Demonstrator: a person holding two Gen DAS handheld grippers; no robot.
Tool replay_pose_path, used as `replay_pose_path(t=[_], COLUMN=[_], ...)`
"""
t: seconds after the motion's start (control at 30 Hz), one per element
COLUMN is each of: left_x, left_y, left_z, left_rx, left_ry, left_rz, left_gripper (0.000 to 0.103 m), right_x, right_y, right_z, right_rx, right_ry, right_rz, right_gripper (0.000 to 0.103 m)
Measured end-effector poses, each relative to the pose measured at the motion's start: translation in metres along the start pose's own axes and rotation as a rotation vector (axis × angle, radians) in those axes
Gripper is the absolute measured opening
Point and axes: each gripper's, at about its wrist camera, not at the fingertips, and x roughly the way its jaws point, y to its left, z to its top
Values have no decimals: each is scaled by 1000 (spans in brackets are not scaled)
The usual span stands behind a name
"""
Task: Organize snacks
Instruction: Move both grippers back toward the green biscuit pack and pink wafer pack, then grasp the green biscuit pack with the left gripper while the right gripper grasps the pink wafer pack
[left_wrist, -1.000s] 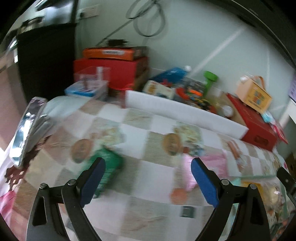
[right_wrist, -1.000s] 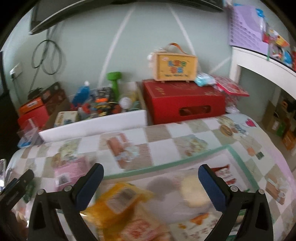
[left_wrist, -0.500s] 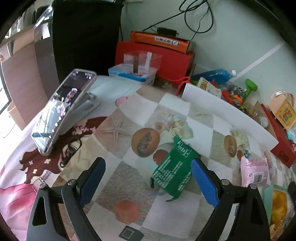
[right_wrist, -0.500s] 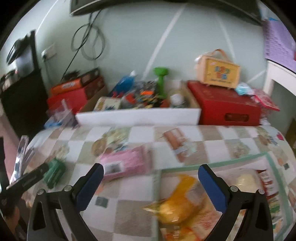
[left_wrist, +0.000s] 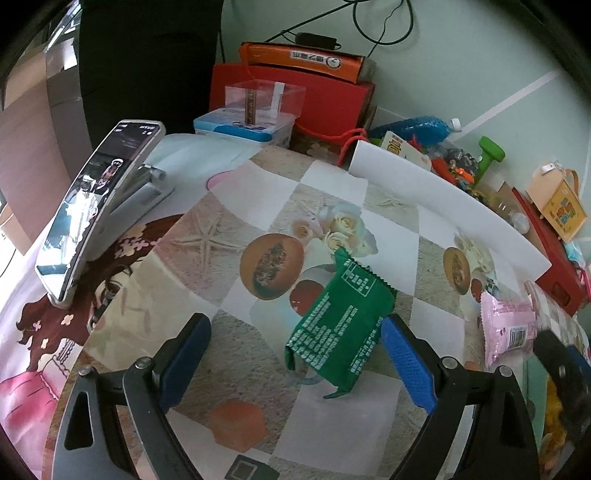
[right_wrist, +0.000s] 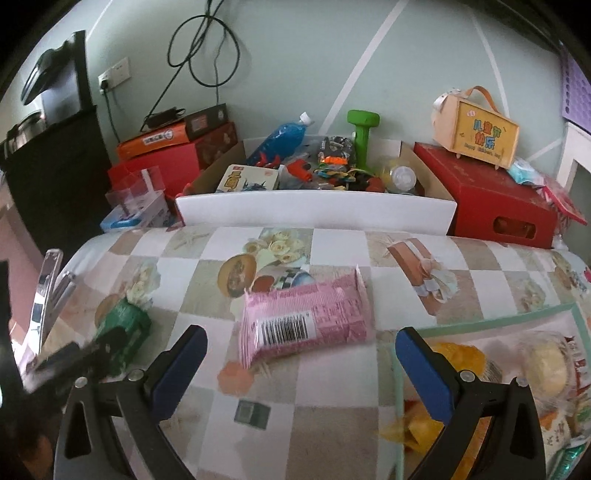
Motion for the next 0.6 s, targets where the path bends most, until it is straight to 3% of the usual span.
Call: replay_pose_path(t=[0.2,0.37,0.6], left_x=[5,4,4], left_y=[-7,-4,-4], left_z=[0,0,0], left_rx=[34,23,23], left_ry=[5,2,1], left_rz=[9,7,6], left_gripper=[94,94,94], right_x=[24,38,55], right_y=[-12,-13,-3], right_z=[15,28,20], right_rx=[108,117,61], right_ry=[4,-6,58], right_rz=[-84,-180,-181], right_gripper=[103,103,103])
